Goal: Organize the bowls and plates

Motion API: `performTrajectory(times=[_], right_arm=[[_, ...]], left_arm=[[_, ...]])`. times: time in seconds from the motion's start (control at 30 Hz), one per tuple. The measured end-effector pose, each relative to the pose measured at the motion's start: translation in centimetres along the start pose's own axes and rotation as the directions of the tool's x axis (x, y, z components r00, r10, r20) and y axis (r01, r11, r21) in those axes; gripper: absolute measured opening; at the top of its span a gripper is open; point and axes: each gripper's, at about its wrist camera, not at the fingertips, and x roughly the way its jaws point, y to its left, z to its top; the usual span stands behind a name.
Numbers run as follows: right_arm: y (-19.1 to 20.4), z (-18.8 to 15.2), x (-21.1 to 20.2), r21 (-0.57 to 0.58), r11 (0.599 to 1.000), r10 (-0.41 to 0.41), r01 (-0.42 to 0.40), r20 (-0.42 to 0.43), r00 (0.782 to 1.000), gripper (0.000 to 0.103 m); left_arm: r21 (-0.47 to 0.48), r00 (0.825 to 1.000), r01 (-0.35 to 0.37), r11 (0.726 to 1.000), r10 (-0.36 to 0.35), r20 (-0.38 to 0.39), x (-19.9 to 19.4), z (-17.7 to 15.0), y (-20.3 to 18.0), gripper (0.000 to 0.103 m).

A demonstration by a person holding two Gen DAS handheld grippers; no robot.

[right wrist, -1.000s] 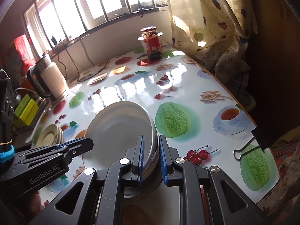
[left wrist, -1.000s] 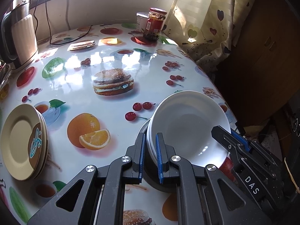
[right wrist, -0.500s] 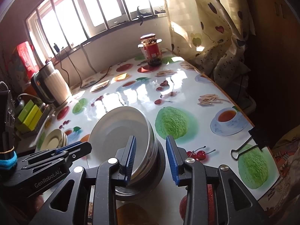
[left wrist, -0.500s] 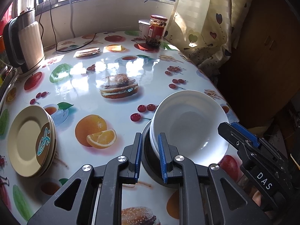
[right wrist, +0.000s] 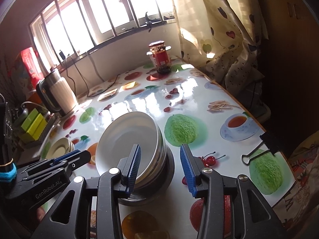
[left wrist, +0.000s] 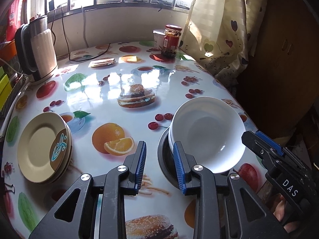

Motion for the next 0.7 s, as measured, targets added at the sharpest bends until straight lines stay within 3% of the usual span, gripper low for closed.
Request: performTrajectory(times=[0.47, 0.7], right_arm=[[-1.7, -1.5, -1.1, 0.028, 1.0, -0.009, 0.009, 0.019, 1.0, 0.047], [-2.3, -2.1, -1.3, 0.028, 0.999, -0.019, 0.018, 0.018, 1.0, 0.048]], left_arm=[[0.013, 0.998, -0.042, 0.999, 0.041, 0.041, -1.2, -1.6, 1.4, 0.03], [-0.022, 1.0, -0.002, 1.0, 0.002, 0.01, -0.1, -2.6, 3.0, 0.03]])
